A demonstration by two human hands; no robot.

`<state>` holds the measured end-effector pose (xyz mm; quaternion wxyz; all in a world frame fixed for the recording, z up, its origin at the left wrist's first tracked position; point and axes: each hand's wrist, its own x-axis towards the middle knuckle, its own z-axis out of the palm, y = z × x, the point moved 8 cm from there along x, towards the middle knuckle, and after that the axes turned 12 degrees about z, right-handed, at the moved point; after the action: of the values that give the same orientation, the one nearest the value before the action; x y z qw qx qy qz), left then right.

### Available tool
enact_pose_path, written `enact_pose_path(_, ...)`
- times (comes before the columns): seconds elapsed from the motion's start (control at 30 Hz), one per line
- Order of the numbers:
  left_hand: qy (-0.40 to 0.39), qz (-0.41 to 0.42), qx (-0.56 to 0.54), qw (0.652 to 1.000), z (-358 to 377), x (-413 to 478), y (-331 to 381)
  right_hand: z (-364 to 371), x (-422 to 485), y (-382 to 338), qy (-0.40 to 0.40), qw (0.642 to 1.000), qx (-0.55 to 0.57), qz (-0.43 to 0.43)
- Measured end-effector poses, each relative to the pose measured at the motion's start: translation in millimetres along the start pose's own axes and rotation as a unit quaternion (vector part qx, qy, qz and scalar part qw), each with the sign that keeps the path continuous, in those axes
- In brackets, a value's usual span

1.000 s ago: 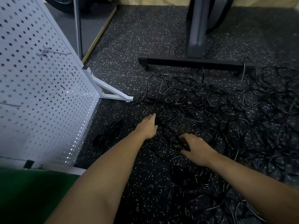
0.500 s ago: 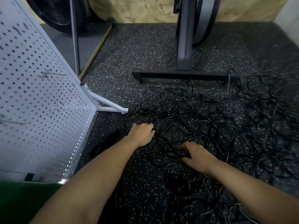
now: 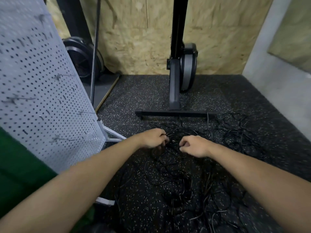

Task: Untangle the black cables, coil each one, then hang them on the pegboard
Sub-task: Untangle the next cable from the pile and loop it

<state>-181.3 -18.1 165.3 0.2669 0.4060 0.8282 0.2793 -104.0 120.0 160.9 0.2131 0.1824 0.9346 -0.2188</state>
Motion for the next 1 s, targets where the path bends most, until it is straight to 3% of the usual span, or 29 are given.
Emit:
enact_pose_path(0.13,0.053,0.039,-0.099,0.993,-15.2,-24.6,62.7,-29.3,-36.6,-3.0,-0.014,0.976,0.217,0.019)
enact_pose_path(0.27,0.07,0.083,-0.205,0.973,-18.9,-46.6,118.8,-59.5,-68.1,-7.8,-0.018,0.895,0.445,0.02)
enact_pose_path(0.33,0.063,0.106,-0.218,0.968,-16.1,-54.5,141.1,-72.1,-77.0,-6.0,-0.002,0.865,0.501,0.006)
enact_pose_path(0.43,0.069,0.135,-0.132,0.98,-11.6,-60.1,154.8,-75.5,-82.2,1.3,0.013,0.844,0.536,0.001)
enact_pose_path(0.53,0.078,0.151,-0.063,0.984,0.2,-63.0,147.5,-72.9,-83.5,6.0,0.019,0.857,0.516,0.0)
enact_pose_path(0.7,0.072,0.096,-0.203,0.972,18.1,-62.2,117.8,-65.9,-75.7,10.9,-0.005,0.891,0.453,-0.007)
enact_pose_path(0.87,0.134,0.103,-0.246,0.954,13.3,-58.7,101.7,-60.9,-71.0,6.2,-0.062,0.869,0.489,-0.039)
enact_pose_path(1.0,0.163,0.1,-0.308,0.932,13.7,-58.8,94.7,-63.4,-72.4,4.4,-0.063,0.845,0.527,-0.059)
